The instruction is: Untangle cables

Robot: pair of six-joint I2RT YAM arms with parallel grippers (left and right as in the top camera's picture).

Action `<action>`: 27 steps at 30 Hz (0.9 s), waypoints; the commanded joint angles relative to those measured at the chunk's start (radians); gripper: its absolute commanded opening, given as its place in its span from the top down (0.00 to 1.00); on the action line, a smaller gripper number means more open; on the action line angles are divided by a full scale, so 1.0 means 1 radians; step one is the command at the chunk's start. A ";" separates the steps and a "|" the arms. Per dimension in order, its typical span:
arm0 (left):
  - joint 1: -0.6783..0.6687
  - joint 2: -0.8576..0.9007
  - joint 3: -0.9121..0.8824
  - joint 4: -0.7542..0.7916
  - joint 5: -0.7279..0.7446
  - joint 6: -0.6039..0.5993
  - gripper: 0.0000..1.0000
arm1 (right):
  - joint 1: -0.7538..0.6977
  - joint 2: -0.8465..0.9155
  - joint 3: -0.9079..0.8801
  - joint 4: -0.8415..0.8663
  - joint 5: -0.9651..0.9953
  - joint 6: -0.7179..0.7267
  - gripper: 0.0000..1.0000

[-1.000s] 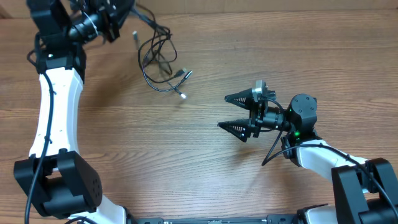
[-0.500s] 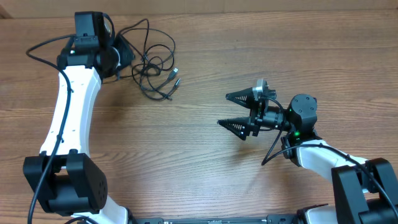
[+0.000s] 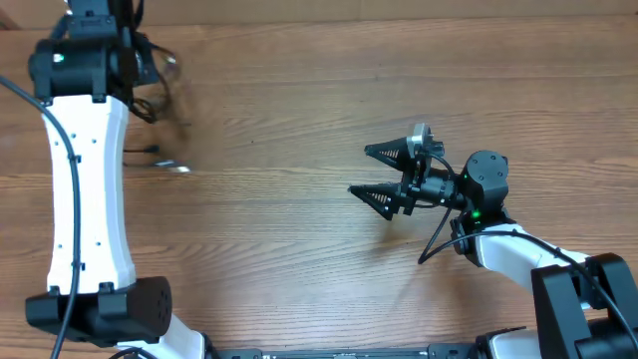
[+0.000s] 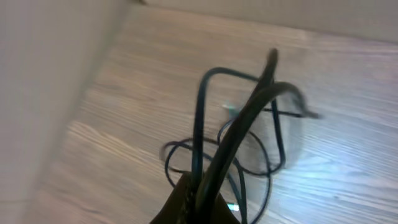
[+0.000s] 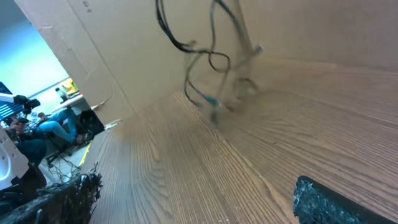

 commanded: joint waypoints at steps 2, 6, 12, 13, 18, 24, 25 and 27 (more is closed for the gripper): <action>-0.016 -0.014 0.066 -0.029 -0.087 0.092 0.96 | -0.002 -0.009 0.008 0.005 0.017 0.003 0.00; -0.065 -0.002 0.054 -0.073 -0.031 0.100 0.96 | -0.002 -0.009 0.008 0.005 0.017 0.003 0.00; -0.155 0.060 0.008 -0.079 0.208 0.100 0.96 | -0.002 -0.009 0.008 0.005 0.016 0.004 0.00; -0.178 0.088 -0.002 -0.082 0.229 0.100 0.96 | -0.002 -0.009 0.008 0.005 0.016 0.004 0.00; -0.258 0.225 -0.006 -0.119 0.235 0.099 0.96 | -0.002 -0.009 0.008 0.005 0.016 0.004 0.00; -0.344 0.363 -0.006 -0.120 0.236 0.038 0.96 | -0.002 -0.009 0.008 0.005 0.016 0.004 0.00; -0.351 0.369 -0.006 -0.118 0.238 0.034 0.96 | -0.002 -0.009 0.008 0.005 0.016 0.004 0.00; -0.370 0.377 -0.006 -0.111 0.276 0.036 0.96 | -0.002 -0.009 0.008 0.005 0.017 0.003 0.00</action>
